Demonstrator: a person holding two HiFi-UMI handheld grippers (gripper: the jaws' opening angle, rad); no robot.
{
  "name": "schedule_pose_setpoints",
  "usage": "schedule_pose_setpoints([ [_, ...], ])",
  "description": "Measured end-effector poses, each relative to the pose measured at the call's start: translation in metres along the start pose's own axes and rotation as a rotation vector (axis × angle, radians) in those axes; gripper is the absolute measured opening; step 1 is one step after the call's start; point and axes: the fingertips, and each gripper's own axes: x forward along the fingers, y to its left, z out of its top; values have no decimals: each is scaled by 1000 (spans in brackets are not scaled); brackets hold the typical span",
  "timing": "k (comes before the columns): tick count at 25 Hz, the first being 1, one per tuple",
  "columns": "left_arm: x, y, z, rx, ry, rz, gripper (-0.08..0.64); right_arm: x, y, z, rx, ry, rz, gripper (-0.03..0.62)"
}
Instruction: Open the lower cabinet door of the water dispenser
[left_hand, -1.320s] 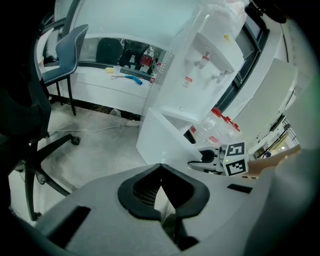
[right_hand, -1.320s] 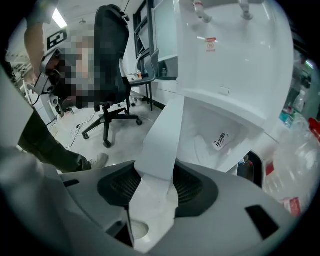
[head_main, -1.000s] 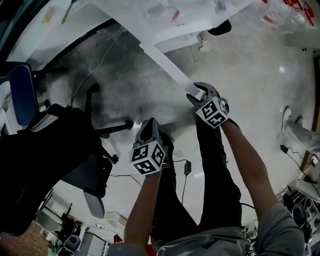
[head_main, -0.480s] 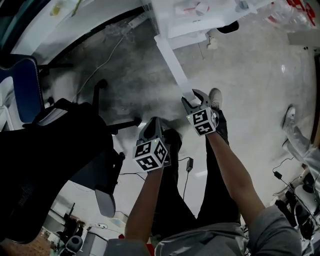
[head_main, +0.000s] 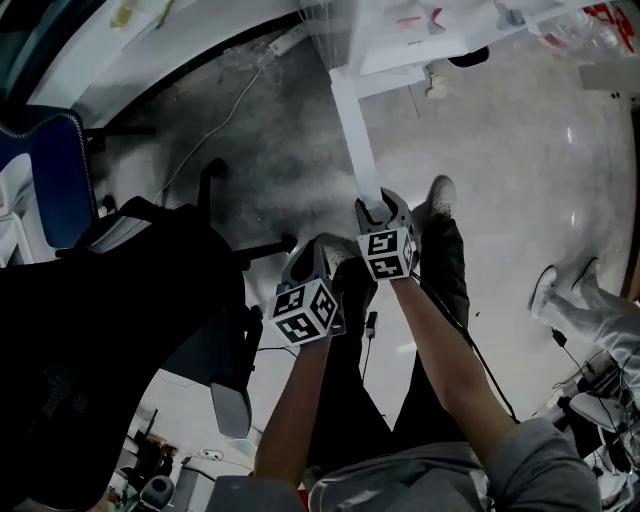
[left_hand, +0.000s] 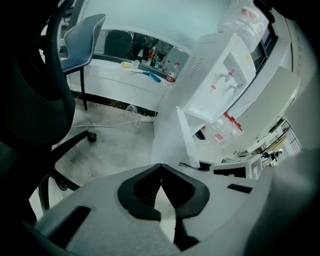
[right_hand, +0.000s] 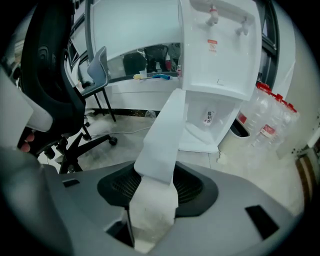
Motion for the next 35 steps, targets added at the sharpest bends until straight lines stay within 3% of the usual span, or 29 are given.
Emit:
schedule_pose_setpoints([
  [22, -14, 75, 32, -52, -3, 39, 11, 25, 67, 27, 233, 35, -160, 202],
  [35, -18, 89, 35, -47, 1, 36, 11, 40, 91, 42, 324, 40, -211, 202],
])
